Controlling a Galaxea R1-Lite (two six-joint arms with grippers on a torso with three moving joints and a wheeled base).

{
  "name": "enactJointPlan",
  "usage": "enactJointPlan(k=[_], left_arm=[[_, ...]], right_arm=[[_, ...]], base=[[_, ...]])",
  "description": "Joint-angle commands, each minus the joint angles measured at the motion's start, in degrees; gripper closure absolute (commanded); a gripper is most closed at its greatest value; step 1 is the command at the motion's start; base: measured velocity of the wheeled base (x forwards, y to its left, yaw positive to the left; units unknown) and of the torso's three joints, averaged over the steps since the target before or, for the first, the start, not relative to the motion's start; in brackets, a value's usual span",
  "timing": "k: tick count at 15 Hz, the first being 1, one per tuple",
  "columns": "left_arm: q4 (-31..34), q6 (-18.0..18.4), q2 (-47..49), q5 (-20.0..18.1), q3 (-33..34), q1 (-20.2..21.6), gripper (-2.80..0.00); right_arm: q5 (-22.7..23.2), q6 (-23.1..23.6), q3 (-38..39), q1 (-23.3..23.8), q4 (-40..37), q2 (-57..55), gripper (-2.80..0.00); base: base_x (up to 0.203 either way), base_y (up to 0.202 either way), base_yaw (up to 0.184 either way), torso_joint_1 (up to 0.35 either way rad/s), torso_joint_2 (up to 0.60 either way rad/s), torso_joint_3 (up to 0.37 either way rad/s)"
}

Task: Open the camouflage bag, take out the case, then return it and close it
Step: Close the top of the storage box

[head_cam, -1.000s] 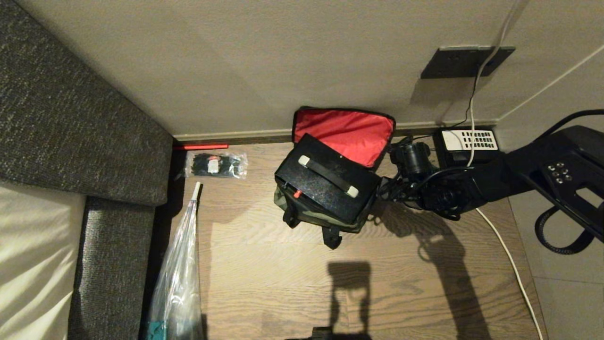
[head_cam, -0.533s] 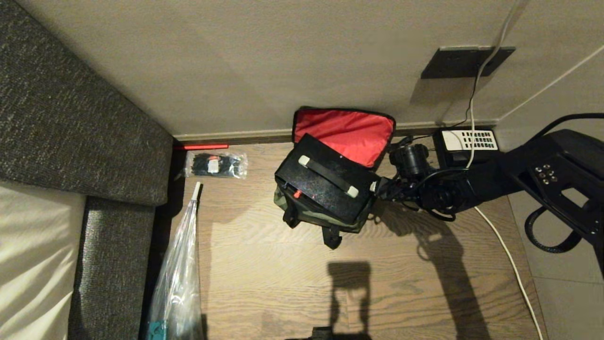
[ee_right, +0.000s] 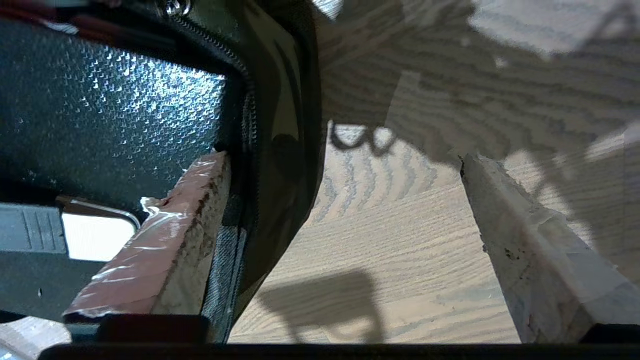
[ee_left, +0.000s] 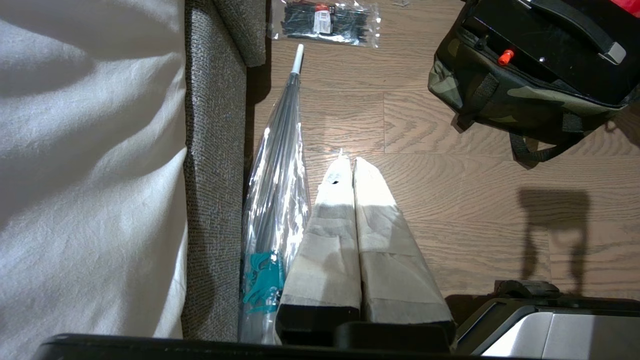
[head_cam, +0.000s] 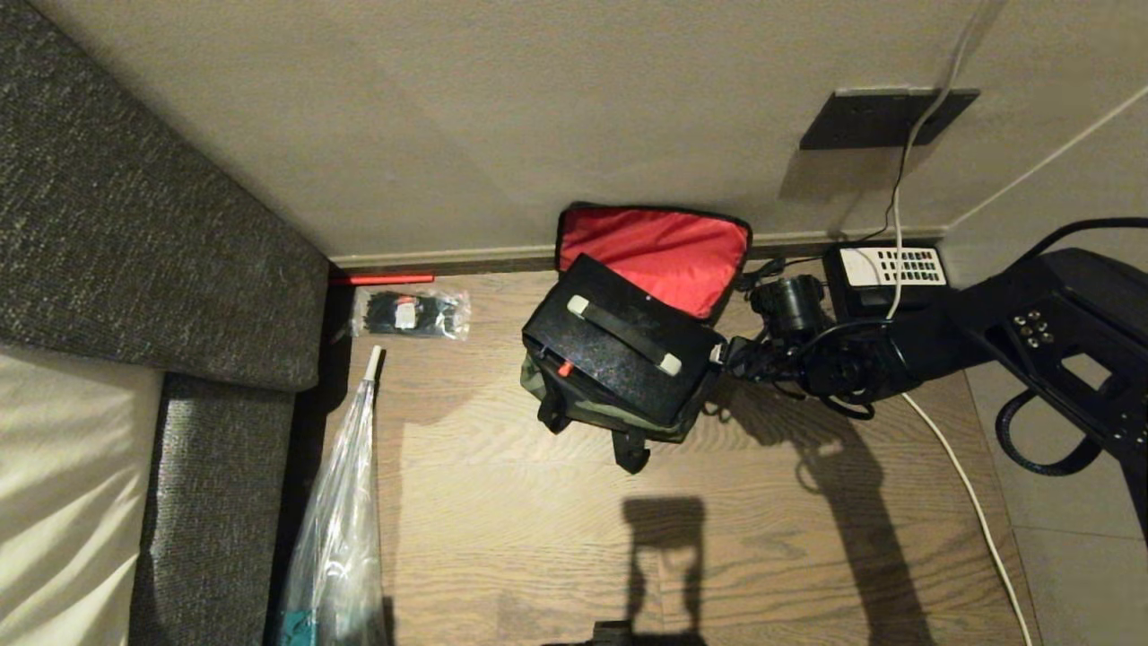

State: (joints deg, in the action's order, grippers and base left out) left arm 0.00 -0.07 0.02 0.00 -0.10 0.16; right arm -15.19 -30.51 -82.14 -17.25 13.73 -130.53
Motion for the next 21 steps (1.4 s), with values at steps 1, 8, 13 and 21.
enactJointPlan(k=[1,8,13,21], left_arm=[[0.0,-0.01,-0.11,0.0,0.01,0.02,0.0],[0.0,-0.01,-0.15,0.0,0.01,0.02,0.0],[0.0,-0.01,-0.2,0.0,0.01,0.02,0.0],[0.0,-0.01,-0.14,0.0,0.01,0.02,0.0]], right_arm=[[-0.19,-0.05,-0.08,0.16,0.07,-0.82,-2.8],[-0.86,1.98,0.03,1.31,0.01,-2.06,-2.8],[-2.48,2.64,-4.67,1.34,0.63,-4.13,0.0],[-3.19,5.38,-4.84,1.17,0.69,-3.15,0.0]], base=[[0.0,0.0,0.0,0.0,0.0,0.0],[0.0,0.0,0.0,0.0,0.0,0.0],[0.0,0.0,0.0,0.0,0.0,0.0],[0.0,0.0,0.0,0.0,0.0,0.0]])
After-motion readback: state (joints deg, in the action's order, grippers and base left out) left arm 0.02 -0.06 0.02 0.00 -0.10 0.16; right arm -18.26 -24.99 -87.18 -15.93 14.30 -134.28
